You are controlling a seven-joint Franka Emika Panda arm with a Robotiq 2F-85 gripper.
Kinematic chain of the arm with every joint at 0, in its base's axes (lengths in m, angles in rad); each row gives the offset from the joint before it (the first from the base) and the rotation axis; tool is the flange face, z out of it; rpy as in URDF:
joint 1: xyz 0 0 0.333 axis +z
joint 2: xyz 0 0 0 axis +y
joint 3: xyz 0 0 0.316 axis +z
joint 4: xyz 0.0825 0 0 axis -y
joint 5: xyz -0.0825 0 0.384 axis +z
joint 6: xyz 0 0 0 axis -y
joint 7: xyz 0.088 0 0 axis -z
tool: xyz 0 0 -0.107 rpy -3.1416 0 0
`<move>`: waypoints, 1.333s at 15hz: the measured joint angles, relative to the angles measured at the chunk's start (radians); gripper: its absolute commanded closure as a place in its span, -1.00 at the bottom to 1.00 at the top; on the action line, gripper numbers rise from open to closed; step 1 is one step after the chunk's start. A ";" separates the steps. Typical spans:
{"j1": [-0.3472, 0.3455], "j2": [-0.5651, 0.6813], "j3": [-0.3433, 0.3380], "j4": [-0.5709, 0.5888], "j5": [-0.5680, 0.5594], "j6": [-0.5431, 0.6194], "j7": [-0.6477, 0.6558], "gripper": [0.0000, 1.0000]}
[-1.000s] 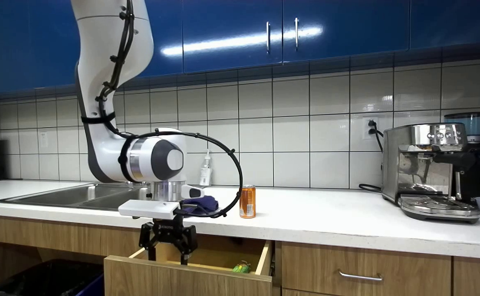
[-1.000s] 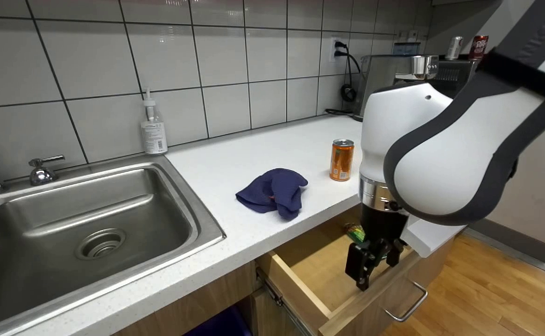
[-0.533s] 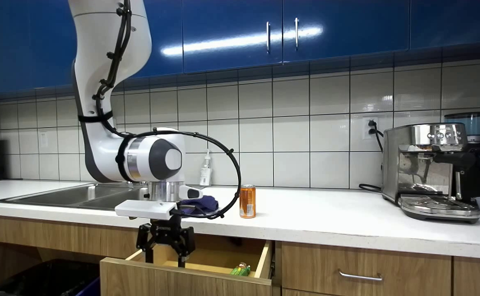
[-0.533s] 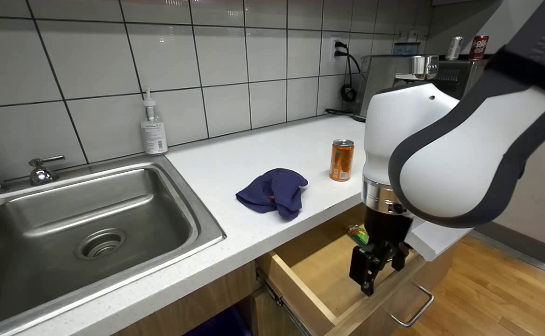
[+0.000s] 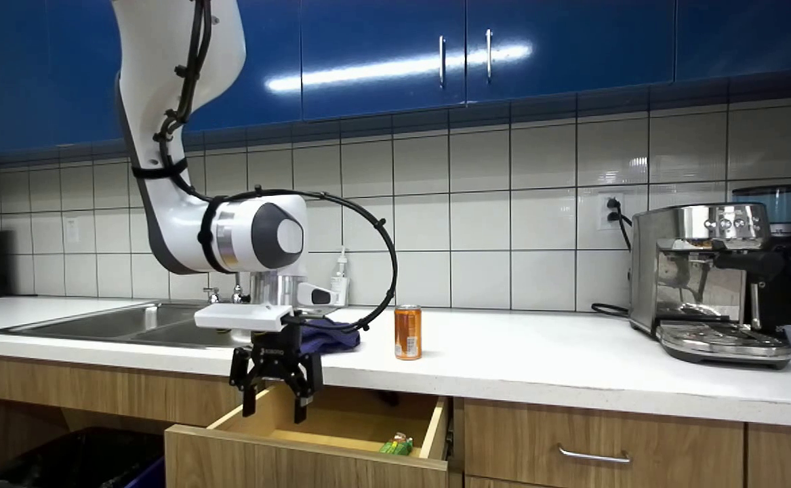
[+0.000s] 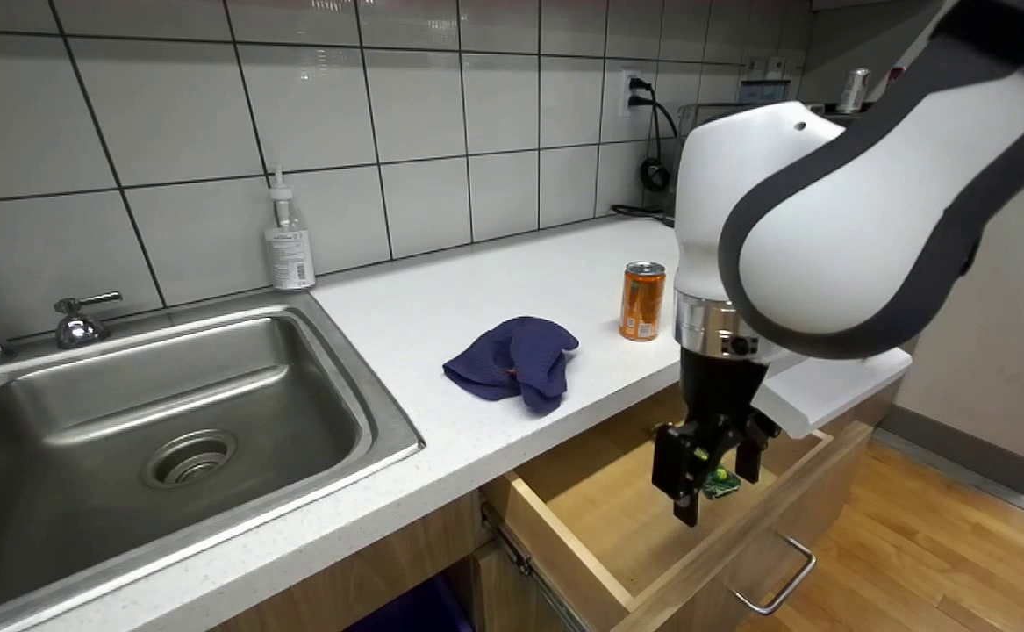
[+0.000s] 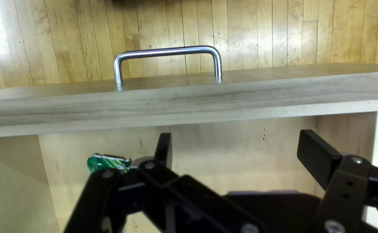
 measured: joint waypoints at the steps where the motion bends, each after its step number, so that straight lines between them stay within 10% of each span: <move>1: -0.001 -0.015 -0.001 0.009 0.000 -0.020 0.000 -1.00; 20: -0.106 -0.039 -0.078 0.272 -0.016 -0.163 -0.002 -1.00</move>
